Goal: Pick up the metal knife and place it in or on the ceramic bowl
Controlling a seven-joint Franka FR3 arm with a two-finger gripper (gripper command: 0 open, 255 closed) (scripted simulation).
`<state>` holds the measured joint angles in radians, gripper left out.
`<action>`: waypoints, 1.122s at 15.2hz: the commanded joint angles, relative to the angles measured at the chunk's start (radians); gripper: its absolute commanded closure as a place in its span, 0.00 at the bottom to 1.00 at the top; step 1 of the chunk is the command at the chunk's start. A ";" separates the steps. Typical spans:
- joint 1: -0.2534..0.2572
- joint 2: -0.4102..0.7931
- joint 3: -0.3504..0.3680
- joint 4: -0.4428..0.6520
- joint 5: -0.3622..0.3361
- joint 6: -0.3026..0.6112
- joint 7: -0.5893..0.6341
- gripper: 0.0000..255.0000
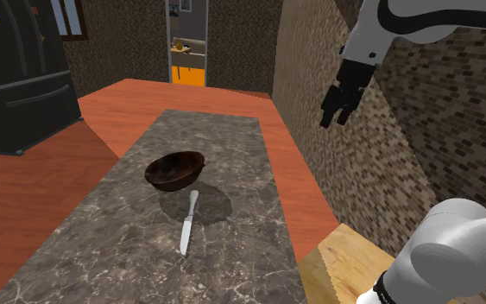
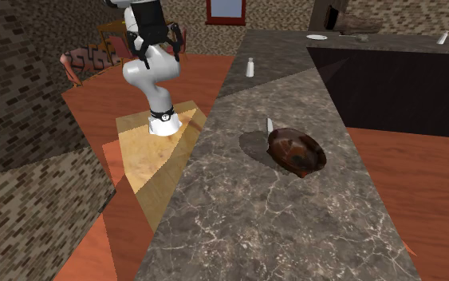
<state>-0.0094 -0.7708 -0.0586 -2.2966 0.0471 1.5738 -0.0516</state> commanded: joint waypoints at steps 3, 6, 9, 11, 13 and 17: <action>0.002 -0.001 0.050 -0.034 0.025 0.034 0.073 0.00; 0.007 0.013 0.126 -0.072 0.064 0.088 0.182 0.00; 0.014 0.044 0.203 -0.096 0.100 0.145 0.290 0.00; 0.017 0.075 0.254 -0.103 0.122 0.185 0.363 0.00; 0.018 0.113 0.305 -0.104 0.140 0.225 0.435 0.00; 0.013 0.211 0.408 -0.085 0.162 0.307 0.582 0.00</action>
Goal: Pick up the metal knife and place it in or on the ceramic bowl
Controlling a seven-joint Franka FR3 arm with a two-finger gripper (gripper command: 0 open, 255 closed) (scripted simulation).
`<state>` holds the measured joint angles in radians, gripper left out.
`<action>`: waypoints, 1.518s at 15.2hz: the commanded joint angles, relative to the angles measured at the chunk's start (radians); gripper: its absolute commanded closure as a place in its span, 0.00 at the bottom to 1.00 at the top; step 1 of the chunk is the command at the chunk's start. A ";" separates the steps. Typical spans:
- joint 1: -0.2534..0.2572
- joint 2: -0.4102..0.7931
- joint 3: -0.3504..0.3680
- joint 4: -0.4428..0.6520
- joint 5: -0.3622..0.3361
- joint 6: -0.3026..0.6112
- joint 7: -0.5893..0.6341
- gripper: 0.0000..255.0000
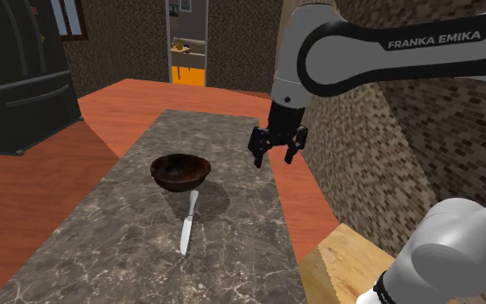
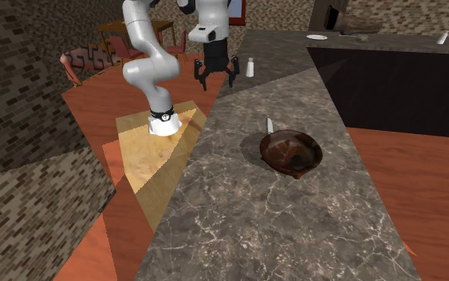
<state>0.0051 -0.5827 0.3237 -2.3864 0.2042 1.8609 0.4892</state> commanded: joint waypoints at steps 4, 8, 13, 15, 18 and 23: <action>-0.018 0.149 0.128 0.050 -0.001 0.099 0.195 0.00; -0.043 0.300 0.226 0.119 -0.047 0.170 0.363 0.00; -0.061 0.528 0.324 0.242 -0.181 0.233 0.605 0.00; -0.052 0.630 0.344 0.302 -0.254 0.244 0.708 0.00; -0.010 0.783 0.342 0.406 -0.365 0.244 0.853 0.00; 0.013 0.840 0.325 0.404 -0.407 0.288 0.894 0.00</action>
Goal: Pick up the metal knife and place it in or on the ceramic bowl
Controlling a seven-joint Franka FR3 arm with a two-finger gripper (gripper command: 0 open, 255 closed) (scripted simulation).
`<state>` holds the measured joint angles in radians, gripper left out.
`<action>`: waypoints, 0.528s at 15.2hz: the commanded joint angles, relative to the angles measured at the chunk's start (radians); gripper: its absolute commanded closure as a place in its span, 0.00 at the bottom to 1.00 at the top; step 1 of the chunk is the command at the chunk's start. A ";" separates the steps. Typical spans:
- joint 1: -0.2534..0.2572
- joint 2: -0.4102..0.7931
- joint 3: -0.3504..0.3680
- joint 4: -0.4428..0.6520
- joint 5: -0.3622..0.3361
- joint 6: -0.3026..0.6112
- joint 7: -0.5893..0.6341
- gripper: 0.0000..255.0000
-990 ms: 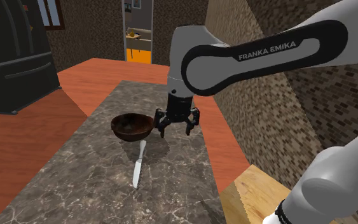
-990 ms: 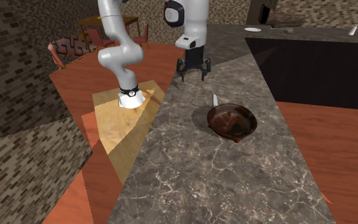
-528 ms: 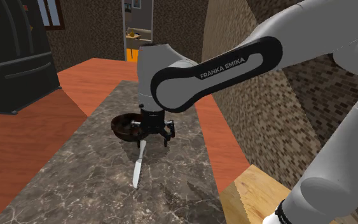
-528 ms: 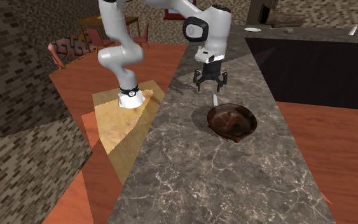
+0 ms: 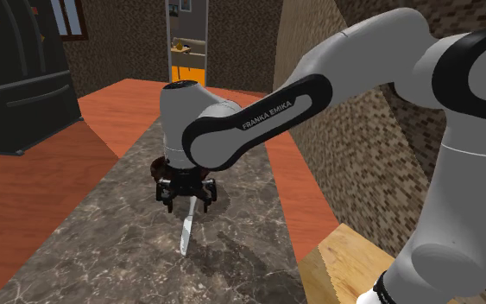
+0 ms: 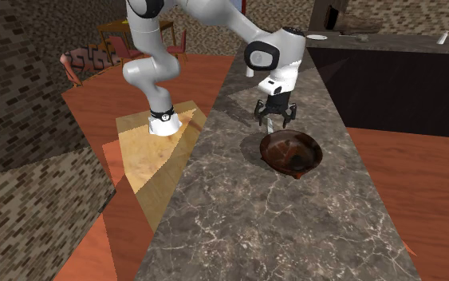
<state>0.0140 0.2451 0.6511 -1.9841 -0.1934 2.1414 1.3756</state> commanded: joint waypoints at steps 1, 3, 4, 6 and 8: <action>0.006 0.019 -0.005 -0.004 -0.015 0.019 0.012 0.00; 0.010 0.034 -0.010 -0.015 -0.028 0.042 0.020 0.00; 0.011 0.039 -0.012 -0.018 -0.032 0.048 0.023 0.00; 0.011 0.039 -0.012 -0.018 -0.032 0.048 0.023 0.00; 0.011 0.039 -0.012 -0.018 -0.032 0.048 0.023 0.00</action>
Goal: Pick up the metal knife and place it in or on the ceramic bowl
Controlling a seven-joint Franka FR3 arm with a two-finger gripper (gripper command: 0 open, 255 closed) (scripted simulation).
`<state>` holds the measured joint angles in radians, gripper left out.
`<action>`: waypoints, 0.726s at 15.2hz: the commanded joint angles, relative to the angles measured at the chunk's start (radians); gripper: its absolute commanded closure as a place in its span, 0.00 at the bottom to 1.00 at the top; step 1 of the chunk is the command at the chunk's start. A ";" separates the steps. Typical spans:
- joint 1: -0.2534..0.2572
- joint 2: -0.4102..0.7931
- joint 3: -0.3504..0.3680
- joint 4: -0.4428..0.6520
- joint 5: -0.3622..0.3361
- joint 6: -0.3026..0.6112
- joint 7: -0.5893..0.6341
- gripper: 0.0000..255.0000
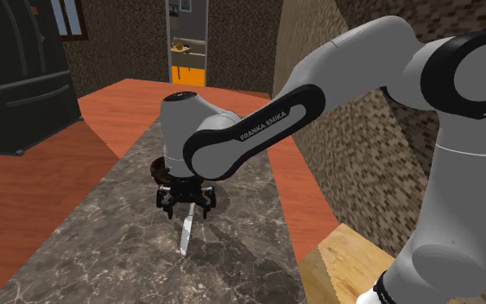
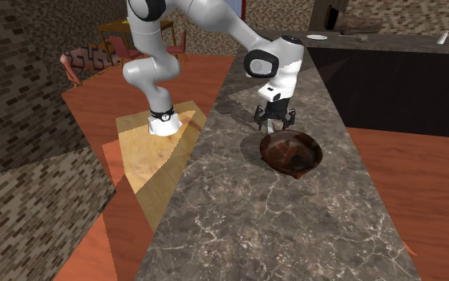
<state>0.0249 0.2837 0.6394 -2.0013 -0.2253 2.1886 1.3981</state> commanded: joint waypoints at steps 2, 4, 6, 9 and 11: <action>0.000 0.000 0.000 -0.001 0.000 0.001 0.000 0.00; 0.000 0.000 0.000 -0.001 0.000 0.001 0.000 1.00; 0.000 0.000 0.000 -0.001 0.000 0.001 0.000 1.00; 0.000 0.000 0.000 -0.001 0.000 0.001 0.000 1.00; 0.000 0.000 0.000 -0.001 0.000 0.001 0.000 1.00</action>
<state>0.0249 0.2837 0.6394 -2.0018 -0.2254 2.1892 1.3982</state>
